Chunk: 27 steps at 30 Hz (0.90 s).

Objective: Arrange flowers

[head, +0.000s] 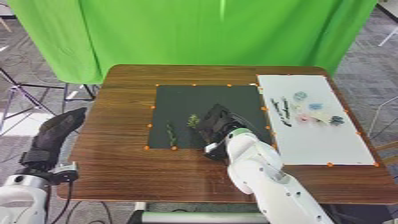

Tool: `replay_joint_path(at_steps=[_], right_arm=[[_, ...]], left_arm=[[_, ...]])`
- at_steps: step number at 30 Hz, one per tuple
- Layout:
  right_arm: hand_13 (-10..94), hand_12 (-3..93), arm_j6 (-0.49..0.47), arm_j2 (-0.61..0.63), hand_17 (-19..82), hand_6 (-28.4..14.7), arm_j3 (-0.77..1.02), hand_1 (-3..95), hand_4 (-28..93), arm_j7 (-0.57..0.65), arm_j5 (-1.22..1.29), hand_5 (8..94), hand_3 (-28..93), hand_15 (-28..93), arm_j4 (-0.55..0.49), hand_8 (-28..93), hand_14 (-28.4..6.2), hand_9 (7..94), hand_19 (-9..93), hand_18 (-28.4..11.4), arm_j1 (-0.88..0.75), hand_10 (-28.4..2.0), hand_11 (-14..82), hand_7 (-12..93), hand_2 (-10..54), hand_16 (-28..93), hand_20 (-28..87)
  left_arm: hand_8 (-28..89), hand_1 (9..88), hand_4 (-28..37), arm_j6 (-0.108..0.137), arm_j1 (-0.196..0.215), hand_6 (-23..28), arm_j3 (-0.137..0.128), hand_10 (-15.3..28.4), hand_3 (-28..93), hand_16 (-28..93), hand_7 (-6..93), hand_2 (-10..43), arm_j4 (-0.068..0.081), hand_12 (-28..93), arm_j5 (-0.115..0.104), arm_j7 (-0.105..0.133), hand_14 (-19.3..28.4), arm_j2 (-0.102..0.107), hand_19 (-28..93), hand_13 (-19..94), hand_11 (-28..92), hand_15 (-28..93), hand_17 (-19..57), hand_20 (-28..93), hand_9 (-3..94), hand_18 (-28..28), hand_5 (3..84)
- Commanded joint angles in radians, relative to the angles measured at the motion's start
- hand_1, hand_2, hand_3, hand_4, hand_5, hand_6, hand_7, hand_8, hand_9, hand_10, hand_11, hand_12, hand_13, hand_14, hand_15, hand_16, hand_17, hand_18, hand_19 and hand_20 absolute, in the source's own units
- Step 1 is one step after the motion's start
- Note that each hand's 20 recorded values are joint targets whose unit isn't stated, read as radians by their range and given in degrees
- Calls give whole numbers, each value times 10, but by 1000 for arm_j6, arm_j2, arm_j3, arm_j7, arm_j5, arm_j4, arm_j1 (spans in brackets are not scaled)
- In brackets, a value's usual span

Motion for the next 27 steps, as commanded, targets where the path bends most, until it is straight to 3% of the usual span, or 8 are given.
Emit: replay_joint_path(at_steps=[1,7,8,10,19,27], right_arm=[[937,229,-1,2,710,-44,6,530,-59,-1,-15,822,457,647,-2,165,6,923,932,-92,-7,-122,320,204,-95,197,443],[937,228,-10,13,709,-39,9,446,-106,-1,-33,813,551,643,-3,74,7,918,932,-93,-4,-122,324,210,-95,200,441],[937,228,-15,16,708,-37,9,422,-110,1,-38,815,571,642,-3,-21,6,917,932,-92,-2,-123,323,220,-95,201,440],[937,226,-15,19,706,-37,11,403,-111,1,-40,814,582,640,-2,-64,6,916,932,-93,-1,-124,321,222,-95,202,440],[937,225,2,83,704,-39,75,385,-117,0,-33,815,579,635,-68,-71,3,914,932,-96,-4,-126,319,221,-95,204,441],[937,226,113,236,698,-39,276,380,-114,16,-101,818,582,631,-164,-70,1,913,932,-98,-60,-128,318,223,-95,207,445]], left_arm=[[-78,221,-282,-17,5,30,0,124,636,0,133,8,-3,78,7,-12,158,-7,24,284,131,65,24,105,350,84,382],[-78,223,-281,-18,7,30,-4,124,636,1,132,5,-6,79,7,-15,158,-6,23,286,131,66,24,105,349,84,381],[-78,224,-280,-19,6,31,-4,124,635,2,132,4,-5,79,8,-15,158,-6,23,286,132,66,24,105,350,85,382],[-78,227,-279,-16,9,31,-6,124,632,2,132,3,-8,79,6,-17,158,-8,23,287,131,67,24,105,349,85,382],[-78,230,-275,-18,5,31,-5,123,630,3,132,1,-6,79,6,-23,159,-8,23,289,131,67,24,105,349,85,382],[-77,229,-273,-5,21,31,-13,123,631,3,132,0,-12,80,2,-20,159,-9,23,289,131,67,24,105,349,85,382]])
